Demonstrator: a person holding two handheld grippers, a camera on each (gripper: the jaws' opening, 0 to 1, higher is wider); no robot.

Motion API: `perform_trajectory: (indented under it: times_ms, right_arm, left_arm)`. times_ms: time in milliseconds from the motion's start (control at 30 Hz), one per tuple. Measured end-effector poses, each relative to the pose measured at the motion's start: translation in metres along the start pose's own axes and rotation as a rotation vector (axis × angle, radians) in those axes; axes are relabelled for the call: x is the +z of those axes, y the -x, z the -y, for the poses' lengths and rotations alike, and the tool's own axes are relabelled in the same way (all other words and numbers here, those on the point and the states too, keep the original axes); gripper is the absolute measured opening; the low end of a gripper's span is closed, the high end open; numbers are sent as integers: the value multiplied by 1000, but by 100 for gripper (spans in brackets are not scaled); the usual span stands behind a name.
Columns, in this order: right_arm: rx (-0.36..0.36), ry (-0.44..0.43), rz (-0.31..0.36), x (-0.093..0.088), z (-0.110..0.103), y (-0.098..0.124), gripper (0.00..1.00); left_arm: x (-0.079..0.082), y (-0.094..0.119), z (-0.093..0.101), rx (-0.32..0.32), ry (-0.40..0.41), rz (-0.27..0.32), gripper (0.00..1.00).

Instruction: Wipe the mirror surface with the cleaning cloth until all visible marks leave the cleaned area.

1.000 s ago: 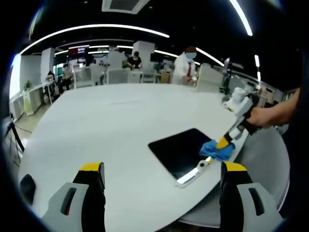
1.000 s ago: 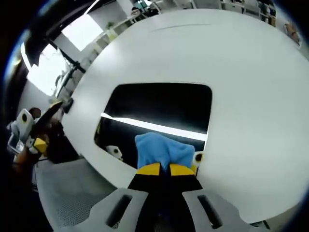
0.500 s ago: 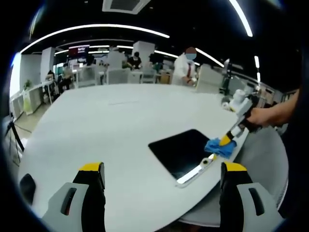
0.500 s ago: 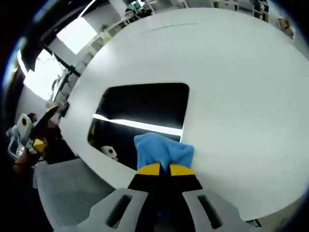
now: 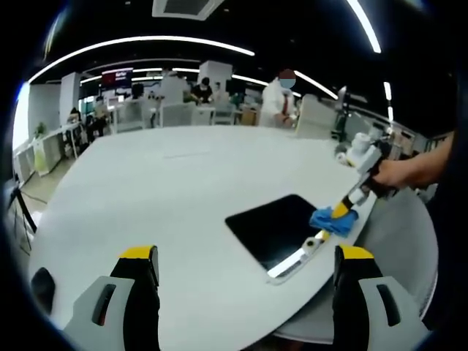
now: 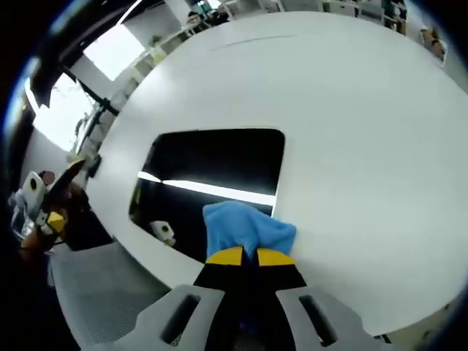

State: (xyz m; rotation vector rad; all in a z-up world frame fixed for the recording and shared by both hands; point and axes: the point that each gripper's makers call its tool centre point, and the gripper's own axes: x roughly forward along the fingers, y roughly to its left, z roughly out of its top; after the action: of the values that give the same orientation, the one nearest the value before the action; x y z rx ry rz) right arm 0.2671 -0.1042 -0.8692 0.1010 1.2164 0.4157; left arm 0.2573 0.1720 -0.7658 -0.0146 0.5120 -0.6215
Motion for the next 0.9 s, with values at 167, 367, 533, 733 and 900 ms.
perform_trajectory:
  times_ms: [167, 367, 533, 733, 900]
  right_arm:
    - [-1, -8, -3, 4, 1, -1, 0]
    - [-12, -3, 3, 16, 5, -4, 0]
    - [-29, 4, 10, 31, 11, -9, 0]
    - [-42, 9, 12, 46, 15, -13, 0]
    - [-53, 12, 13, 60, 19, -18, 0]
  left_arm:
    - [-3, -1, 0, -4, 7, -9, 100]
    - [-4, -3, 1, -12, 13, -16, 100]
    - [-5, -4, -1, -11, 16, -12, 100]
    - [-7, -3, -2, -9, 18, -14, 100]
    - [-8, -3, -4, -8, 23, -15, 100]
